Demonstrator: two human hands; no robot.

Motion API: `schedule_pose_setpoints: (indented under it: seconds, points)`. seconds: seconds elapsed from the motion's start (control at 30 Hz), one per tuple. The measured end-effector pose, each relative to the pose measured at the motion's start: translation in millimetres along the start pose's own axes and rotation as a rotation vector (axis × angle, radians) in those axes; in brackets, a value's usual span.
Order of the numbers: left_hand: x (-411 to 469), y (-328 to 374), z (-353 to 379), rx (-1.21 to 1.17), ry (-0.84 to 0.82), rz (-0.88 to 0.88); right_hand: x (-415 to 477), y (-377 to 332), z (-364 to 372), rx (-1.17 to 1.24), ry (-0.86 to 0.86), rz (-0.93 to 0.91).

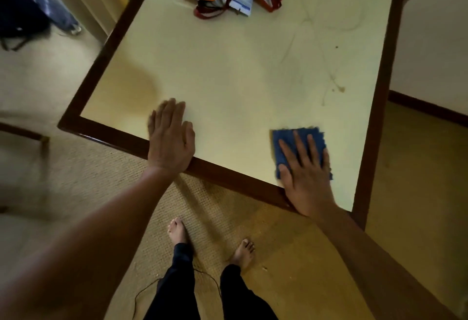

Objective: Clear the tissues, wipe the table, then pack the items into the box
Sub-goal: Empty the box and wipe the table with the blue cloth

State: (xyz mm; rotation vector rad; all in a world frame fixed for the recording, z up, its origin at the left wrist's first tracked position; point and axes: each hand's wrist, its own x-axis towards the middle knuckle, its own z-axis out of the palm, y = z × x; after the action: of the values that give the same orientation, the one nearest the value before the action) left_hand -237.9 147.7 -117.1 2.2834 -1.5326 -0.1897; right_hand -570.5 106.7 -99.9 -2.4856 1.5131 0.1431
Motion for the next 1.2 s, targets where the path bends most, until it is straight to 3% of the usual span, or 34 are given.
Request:
schedule_pose_setpoints:
  seconds: [0.07,0.13,0.23,0.3,0.4,0.5,0.57,0.67,0.73,0.83,0.93,1.07,1.2]
  points:
    - [0,-1,0,0.003,0.014,0.008,48,12,-14,0.11,0.012,0.144]
    - [1,-3,0,-0.003,0.026,0.007,108,-11,-25,0.235,0.059,0.167]
    - [0,-4,0,-0.032,0.044,0.004,147,-79,-14,0.121,0.066,-0.026]
    - [0,-4,-1,-0.055,0.043,-0.014,117,-114,2,0.003,0.045,-0.224]
    - [0,-3,-3,-0.076,0.037,-0.01,44,-96,10,-0.053,0.035,-0.355]
    - [0,-2,-5,-0.096,0.028,-0.011,23,-33,1,-0.09,-0.011,-0.226]
    - [1,-1,-5,-0.107,0.026,-0.012,59,-8,-11,-0.094,0.0,-0.081]
    - [0,-3,-5,-0.121,0.026,-0.007,142,-30,-21,-0.065,0.076,0.019]
    - [1,-4,-3,-0.124,0.039,-0.003,180,-72,-21,-0.02,0.094,-0.021]
    - [1,-4,-4,-0.111,0.071,0.008,150,-116,-11,-0.053,0.046,-0.246]
    - [0,-3,-4,-0.084,0.069,0.027,72,-83,-4,-0.061,-0.028,-0.408]
    - [1,-5,-4,-0.069,0.058,0.052,113,-9,-20,0.046,0.085,-0.291]
    - [0,-9,-2,-0.092,0.111,0.061,230,-24,-36,-0.048,0.215,-0.123]
